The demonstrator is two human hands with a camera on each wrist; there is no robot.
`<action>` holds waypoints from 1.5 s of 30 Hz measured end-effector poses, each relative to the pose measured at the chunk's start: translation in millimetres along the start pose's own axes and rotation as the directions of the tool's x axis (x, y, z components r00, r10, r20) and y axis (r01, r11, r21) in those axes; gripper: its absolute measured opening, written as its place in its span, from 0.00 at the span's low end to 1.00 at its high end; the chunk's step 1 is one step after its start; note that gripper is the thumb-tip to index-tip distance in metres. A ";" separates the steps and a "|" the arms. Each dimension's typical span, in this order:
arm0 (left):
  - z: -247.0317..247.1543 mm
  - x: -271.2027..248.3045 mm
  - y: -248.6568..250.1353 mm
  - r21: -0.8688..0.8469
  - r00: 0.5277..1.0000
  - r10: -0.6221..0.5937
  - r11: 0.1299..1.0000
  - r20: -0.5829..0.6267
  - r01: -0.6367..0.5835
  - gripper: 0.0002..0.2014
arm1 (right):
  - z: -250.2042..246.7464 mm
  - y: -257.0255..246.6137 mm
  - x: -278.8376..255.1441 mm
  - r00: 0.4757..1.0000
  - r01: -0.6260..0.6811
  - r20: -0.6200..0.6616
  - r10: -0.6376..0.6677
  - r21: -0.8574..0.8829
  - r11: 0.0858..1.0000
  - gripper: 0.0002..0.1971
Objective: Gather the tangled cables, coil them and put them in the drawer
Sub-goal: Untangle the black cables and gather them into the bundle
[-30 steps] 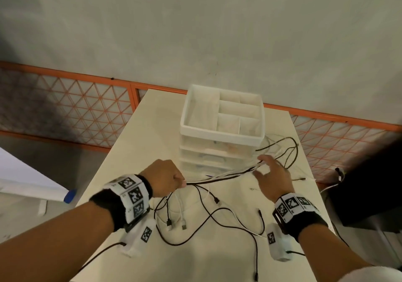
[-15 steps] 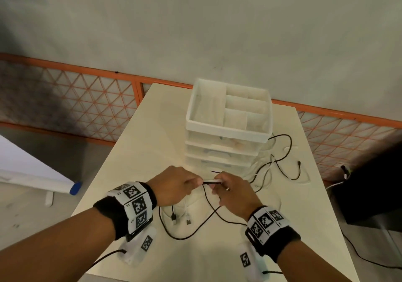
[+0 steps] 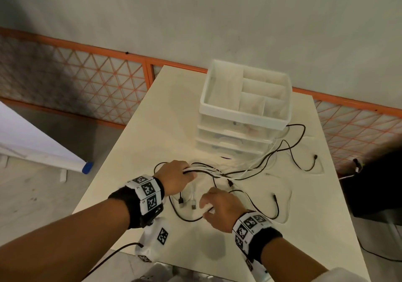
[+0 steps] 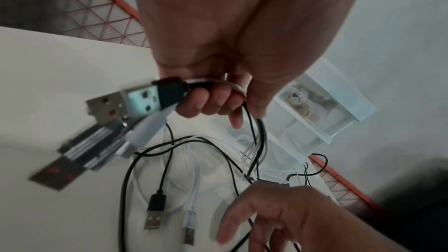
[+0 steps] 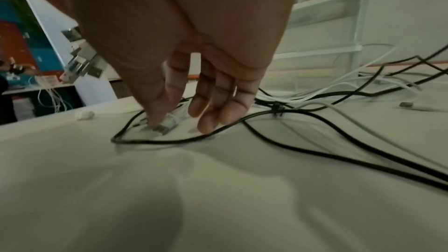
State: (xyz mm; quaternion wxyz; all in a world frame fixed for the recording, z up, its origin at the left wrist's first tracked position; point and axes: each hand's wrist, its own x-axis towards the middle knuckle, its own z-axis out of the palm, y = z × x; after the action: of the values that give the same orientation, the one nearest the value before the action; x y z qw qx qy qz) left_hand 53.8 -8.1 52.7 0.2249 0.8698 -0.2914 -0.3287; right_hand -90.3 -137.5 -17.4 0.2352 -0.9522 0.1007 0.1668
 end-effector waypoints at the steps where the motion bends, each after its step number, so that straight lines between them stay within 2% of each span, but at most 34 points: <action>1: 1.4 -1.2 -0.1 0.008 1.000 0.010 1.000 0.010 -0.010 0.11 | 5.5 -0.1 2.1 0.998 0.001 0.055 0.001 -0.030 1.000 0.13; 5: 2.3 -2.0 -2.5 -0.018 1.000 0.011 1.000 0.021 -0.010 0.11 | 13.4 -0.3 5.6 0.990 -0.025 0.131 0.044 -0.143 0.989 0.11; 8: -2.4 -2.9 -2.4 -0.068 1.000 -0.013 0.998 0.020 0.015 0.12 | 13.9 1.0 1.1 0.991 0.025 0.136 0.011 -0.260 0.965 0.12; 10: -7.9 -2.5 -1.1 -0.100 1.000 -0.010 0.995 0.025 0.012 0.14 | 5.9 6.4 -1.4 0.998 0.019 0.055 -0.011 -0.152 0.988 0.11; 13: -21.2 -1.6 2.9 -0.262 0.999 0.019 0.965 0.027 -0.011 0.13 | -32.2 10.2 -5.0 0.988 0.044 -0.153 -0.023 0.134 0.990 0.05; 15: -30.9 0.7 8.9 -0.338 0.998 0.055 0.940 -0.011 -0.055 0.11 | -74.3 6.7 -10.7 0.937 0.139 -0.348 -0.031 0.291 0.947 0.04; 18: -40.6 3.0 24.0 -0.444 0.992 0.100 0.888 -0.071 -0.121 0.10 | -142.0 -3.7 -25.1 0.804 0.217 -0.589 0.084 0.422 0.880 0.06; 21: -45.1 5.6 37.1 -0.500 0.987 0.130 0.851 -0.095 -0.160 0.12 | -189.6 -8.4 -37.8 0.664 0.303 -0.722 0.195 0.498 0.812 0.05; 23: -45.8 7.0 43.0 -0.554 0.987 0.133 0.817 -0.089 -0.160 0.14 | -205.5 -7.5 -43.7 0.589 0.331 -0.769 0.247 0.509 0.795 0.06; 27: -50.7 5.1 55.7 -0.715 0.982 0.177 0.677 -0.068 -0.172 0.13 | -209.6 -1.2 -49.0 0.521 0.305 -0.778 0.350 0.553 0.775 0.05; 31: -50.9 -2.8 72.2 -0.802 0.962 0.266 0.589 0.070 -0.104 0.13 | -207.8 5.9 -49.5 0.462 0.281 -0.764 0.451 0.608 0.743 0.05; 33: -45.3 -5.2 75.9 -0.807 0.960 0.268 0.583 0.086 -0.090 0.12 | -212.6 10.4 -50.8 0.428 0.298 -0.751 0.503 0.643 0.706 0.05; 40: -41.7 4.4 60.7 -0.827 0.975 0.219 0.553 0.026 -0.103 0.14 | -231.8 33.6 -62.9 0.242 0.374 -0.706 0.666 0.701 0.607 0.05; 43: -43.9 5.1 55.5 -0.808 0.978 0.207 0.582 0.035 -0.094 0.14 | -231.7 43.2 -64.3 0.195 0.385 -0.672 0.715 0.723 0.574 0.07; 45: -45.9 4.0 55.0 -0.807 0.981 0.188 0.587 0.049 -0.072 0.14 | -227.7 49.8 -62.3 0.185 0.356 -0.668 0.721 0.729 0.584 0.07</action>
State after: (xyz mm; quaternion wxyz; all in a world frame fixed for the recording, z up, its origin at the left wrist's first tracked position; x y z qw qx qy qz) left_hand 68.7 -41.6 114.3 0.5953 0.6291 -0.1894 -0.4625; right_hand -99.7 -283.3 174.5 0.4753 -0.5936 0.4190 -0.4961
